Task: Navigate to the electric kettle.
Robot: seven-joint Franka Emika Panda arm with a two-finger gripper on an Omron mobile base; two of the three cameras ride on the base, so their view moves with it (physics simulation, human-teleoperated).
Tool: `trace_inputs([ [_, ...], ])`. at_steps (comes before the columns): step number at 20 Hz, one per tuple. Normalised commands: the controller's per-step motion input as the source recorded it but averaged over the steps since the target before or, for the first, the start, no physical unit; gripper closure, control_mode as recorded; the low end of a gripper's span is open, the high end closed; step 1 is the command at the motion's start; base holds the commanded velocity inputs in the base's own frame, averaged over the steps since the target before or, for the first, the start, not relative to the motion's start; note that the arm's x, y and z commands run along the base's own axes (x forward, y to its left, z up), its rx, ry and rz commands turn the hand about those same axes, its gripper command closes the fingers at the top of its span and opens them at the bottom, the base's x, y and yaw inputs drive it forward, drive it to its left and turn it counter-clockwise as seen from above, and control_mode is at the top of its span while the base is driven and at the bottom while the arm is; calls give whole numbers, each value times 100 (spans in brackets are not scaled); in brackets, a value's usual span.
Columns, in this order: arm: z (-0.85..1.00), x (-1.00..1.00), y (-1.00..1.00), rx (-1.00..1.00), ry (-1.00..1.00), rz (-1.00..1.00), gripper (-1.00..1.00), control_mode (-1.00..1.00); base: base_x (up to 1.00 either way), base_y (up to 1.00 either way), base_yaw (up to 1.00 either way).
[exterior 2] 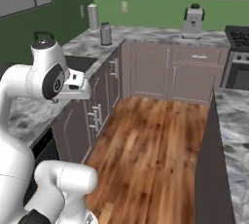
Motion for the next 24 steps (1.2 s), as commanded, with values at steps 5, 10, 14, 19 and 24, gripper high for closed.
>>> trace_inputs([
  [5, 0, 0, 0, 0, 0, 0, -100, 100, 100, 54, 0],
  [10, 0, 0, 0, 0, 0, 0, -100, 100, 100, -45, 1],
  [14, 0, 0, 0, 0, 0, 0, -100, 100, 100, -51, 6],
  [19, 0, 0, 0, 0, 0, 0, -100, 100, 100, 0, 15],
  [24, 0, 0, 0, 0, 0, 0, -100, 100, 100, -3, 19],
])
